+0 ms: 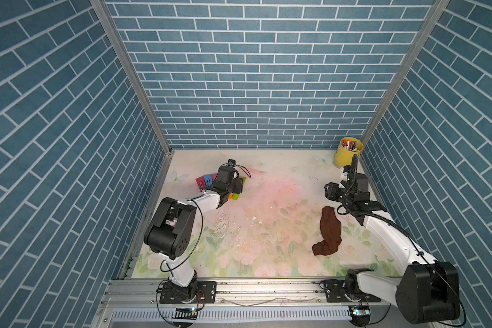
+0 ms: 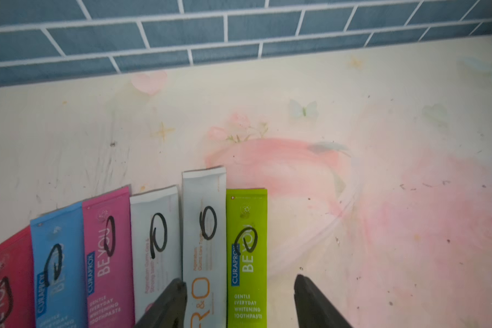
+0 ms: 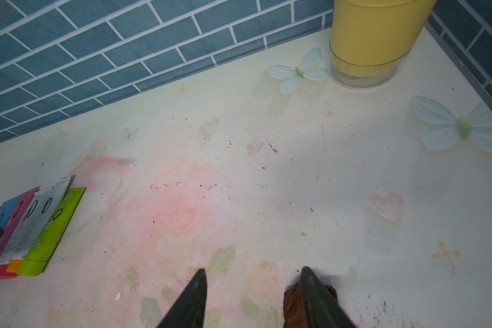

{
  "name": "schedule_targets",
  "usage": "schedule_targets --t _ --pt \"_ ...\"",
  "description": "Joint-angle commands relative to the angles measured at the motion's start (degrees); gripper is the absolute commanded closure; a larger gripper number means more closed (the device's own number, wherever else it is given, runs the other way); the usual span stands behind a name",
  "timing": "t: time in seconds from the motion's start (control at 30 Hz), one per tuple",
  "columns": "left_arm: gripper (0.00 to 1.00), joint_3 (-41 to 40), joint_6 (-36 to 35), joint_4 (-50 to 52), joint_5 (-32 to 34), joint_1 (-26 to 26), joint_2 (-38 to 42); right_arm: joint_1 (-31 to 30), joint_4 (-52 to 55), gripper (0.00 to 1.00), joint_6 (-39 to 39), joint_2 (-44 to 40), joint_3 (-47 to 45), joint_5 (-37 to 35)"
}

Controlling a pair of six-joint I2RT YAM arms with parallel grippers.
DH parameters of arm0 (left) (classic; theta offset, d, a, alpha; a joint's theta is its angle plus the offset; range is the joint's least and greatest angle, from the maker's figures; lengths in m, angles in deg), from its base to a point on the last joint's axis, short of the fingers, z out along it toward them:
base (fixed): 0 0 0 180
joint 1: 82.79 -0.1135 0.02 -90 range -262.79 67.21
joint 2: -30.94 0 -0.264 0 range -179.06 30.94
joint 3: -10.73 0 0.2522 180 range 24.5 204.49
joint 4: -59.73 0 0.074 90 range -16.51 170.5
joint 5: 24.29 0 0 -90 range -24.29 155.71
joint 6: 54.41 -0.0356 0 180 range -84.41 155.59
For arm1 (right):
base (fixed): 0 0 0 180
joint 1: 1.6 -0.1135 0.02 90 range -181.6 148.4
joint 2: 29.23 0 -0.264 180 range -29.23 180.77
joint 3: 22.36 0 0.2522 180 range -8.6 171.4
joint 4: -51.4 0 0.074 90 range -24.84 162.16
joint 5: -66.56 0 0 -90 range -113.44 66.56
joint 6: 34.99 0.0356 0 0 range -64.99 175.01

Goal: Wipe the surface of the toothpaste tube
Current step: Move the toothpaste to the center of the board.

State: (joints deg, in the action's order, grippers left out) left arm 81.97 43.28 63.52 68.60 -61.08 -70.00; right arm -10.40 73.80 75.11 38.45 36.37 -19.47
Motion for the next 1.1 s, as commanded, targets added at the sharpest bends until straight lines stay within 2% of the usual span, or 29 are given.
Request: schedule_targets --t 0.0,0.17,0.3,0.47,0.67,0.83,0.97,1.07 --pt "0.35 2.6 -1.4 4.9 2.1 1.5 -2.1 -0.3 1.4 0.48 -0.9 -0.4 0.6 0.8" --pt "0.38 5.1 -0.3 10.1 5.2 2.3 -5.3 -0.4 1.4 0.47 -1.4 0.8 1.0 0.8" --pt "0.48 6.2 0.5 13.3 6.1 3.5 -5.6 -0.4 1.6 0.48 -1.5 1.6 1.3 2.4" --pt "0.48 7.3 0.7 16.5 6.7 4.6 -6.9 -0.5 1.7 0.48 -1.5 1.7 1.4 2.4" --pt "0.43 7.7 1.7 17.7 4.7 5.1 -8.9 -0.5 1.9 0.49 -1.5 1.5 1.6 2.6" --pt "0.43 7.6 2.4 18.2 3.7 5.6 -9.9 -0.5 2.5 0.49 -1.5 0.7 1.7 2.6" --pt "0.49 6.6 3.0 17.8 2.5 6.3 -9.8 -0.4 3.3 0.50 -1.5 -0.3 1.9 2.5" --pt "0.59 6.3 3.5 17.6 2.6 7.4 -9.8 -0.5 4.4 0.51 -1.5 -1.1 2.3 2.4"
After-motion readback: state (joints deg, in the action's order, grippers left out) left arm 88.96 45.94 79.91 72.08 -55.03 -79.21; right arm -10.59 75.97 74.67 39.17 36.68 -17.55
